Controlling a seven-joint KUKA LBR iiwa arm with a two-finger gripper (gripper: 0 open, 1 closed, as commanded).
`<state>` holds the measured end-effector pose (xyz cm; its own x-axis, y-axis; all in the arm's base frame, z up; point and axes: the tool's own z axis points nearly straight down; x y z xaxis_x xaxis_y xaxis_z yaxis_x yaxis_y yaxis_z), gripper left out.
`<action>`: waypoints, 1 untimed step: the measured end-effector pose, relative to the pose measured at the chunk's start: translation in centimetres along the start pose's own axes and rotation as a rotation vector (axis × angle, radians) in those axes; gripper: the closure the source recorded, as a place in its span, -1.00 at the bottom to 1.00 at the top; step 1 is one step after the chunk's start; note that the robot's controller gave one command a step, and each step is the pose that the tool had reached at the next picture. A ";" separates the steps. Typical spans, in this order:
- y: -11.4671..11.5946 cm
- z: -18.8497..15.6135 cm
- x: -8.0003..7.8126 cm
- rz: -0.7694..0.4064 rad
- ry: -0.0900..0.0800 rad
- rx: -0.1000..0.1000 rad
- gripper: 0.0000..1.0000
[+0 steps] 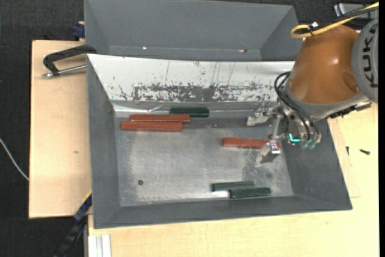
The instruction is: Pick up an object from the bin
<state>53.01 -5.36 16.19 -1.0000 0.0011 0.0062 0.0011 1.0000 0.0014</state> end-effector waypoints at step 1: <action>0.0 -0.4 -0.2 -0.001 -0.007 0.001 -1.00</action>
Offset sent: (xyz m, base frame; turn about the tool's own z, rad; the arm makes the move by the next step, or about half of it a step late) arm 0.0083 -0.0172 -0.0919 0.2209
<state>53.19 -5.35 16.54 -1.0000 0.0002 -0.0012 0.0002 1.0000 0.0006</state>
